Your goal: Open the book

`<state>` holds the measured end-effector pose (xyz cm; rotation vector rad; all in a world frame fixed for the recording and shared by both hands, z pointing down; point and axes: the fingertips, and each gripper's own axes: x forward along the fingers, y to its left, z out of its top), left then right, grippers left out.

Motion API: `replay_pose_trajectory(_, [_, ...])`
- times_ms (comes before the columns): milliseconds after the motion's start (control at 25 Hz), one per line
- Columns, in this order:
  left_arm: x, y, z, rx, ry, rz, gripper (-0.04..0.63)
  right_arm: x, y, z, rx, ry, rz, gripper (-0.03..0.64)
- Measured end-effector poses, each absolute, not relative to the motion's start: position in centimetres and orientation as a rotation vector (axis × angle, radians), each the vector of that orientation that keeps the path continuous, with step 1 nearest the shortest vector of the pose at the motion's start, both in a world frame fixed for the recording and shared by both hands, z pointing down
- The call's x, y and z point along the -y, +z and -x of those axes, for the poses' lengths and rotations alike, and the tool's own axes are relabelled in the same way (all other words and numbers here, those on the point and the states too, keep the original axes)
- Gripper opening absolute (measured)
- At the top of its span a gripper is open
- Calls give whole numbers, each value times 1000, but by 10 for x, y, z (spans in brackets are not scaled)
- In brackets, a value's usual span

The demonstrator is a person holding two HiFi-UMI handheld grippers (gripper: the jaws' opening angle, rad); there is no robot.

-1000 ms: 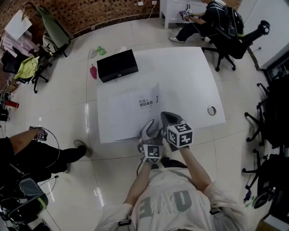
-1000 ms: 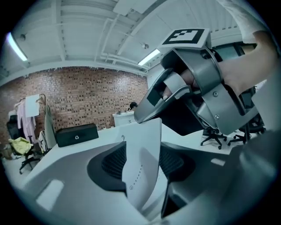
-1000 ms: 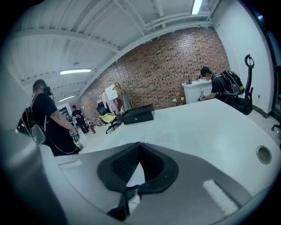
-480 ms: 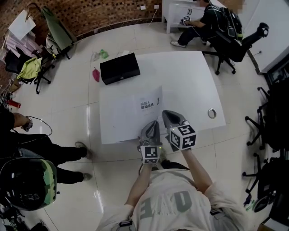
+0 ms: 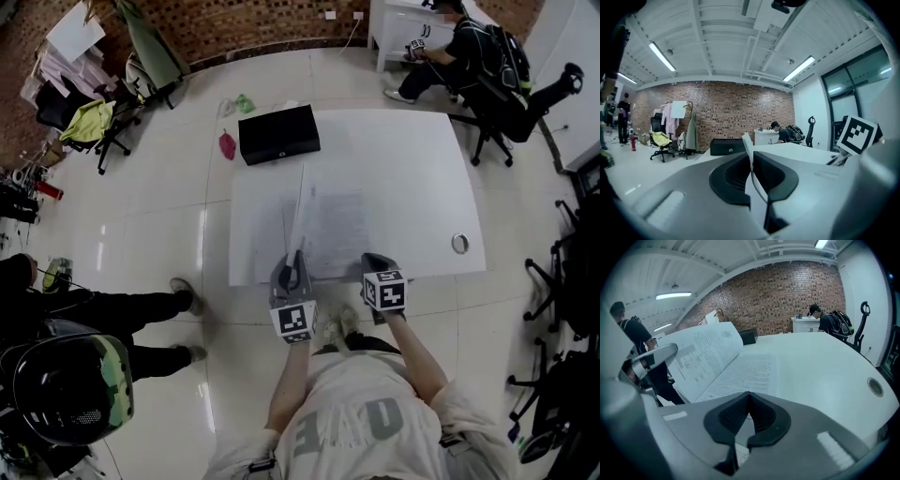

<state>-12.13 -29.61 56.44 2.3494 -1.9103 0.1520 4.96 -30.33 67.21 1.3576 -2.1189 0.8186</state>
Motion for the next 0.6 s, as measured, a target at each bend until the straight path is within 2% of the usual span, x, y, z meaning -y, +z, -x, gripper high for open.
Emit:
replay_pose_trajectory(200, [286, 573, 164, 2001, 159, -2231, 51, 301, 685, -40, 2088, 799, -1322, 3])
replay_pose_trajectory(600, [275, 636, 209, 2002, 177, -1982, 72, 298, 691, -44, 2072, 746, -1333, 5])
